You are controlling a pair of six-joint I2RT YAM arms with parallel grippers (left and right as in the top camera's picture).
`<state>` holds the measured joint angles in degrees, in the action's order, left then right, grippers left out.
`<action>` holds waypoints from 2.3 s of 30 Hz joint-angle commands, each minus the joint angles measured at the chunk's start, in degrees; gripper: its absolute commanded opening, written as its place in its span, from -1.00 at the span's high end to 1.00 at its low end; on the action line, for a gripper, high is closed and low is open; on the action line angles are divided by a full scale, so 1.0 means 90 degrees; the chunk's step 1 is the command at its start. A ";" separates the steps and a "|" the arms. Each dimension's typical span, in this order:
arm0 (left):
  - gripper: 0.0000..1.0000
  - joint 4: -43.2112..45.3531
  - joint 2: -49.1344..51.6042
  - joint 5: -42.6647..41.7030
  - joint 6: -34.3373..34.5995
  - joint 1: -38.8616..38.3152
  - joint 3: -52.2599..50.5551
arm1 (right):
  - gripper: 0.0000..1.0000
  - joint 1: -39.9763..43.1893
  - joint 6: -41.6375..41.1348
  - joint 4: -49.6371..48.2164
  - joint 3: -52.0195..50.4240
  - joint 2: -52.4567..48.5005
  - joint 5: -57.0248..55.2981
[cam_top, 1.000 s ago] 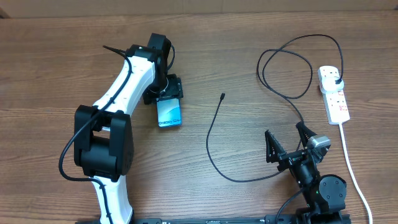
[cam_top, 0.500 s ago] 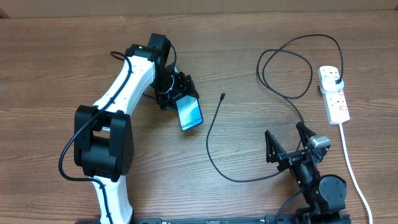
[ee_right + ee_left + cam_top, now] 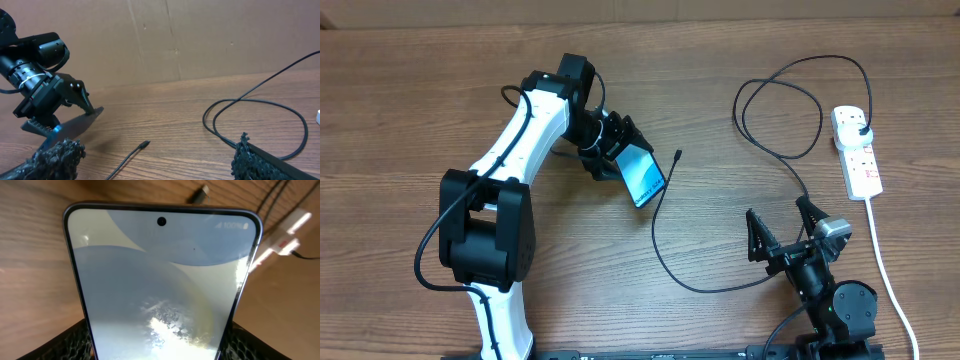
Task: Plug charger to phone and switch on socket
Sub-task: 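Lift the phone with the left gripper and tilt it upright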
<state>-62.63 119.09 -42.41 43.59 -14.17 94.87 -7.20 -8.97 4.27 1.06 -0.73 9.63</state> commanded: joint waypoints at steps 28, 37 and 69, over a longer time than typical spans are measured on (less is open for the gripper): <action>-0.23 -0.0012 0.0032 -0.2433 0.0687 0.0787 0.0180 | -1.00 0.0022 0.0010 -0.0032 -0.0068 0.0063 -0.0061; -0.42 -0.0017 0.0032 -0.2416 0.0855 0.0787 0.0180 | -1.00 0.0022 0.0010 -0.0032 -0.0068 0.0063 -0.0061; -0.31 -0.0044 0.0032 -0.3436 0.2946 0.0787 0.0180 | -1.00 0.0022 0.0010 -0.0032 -0.0068 0.0063 -0.0061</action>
<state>-62.83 119.09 -70.13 67.64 -7.27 94.87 -7.20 -8.95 4.25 1.06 -0.73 9.61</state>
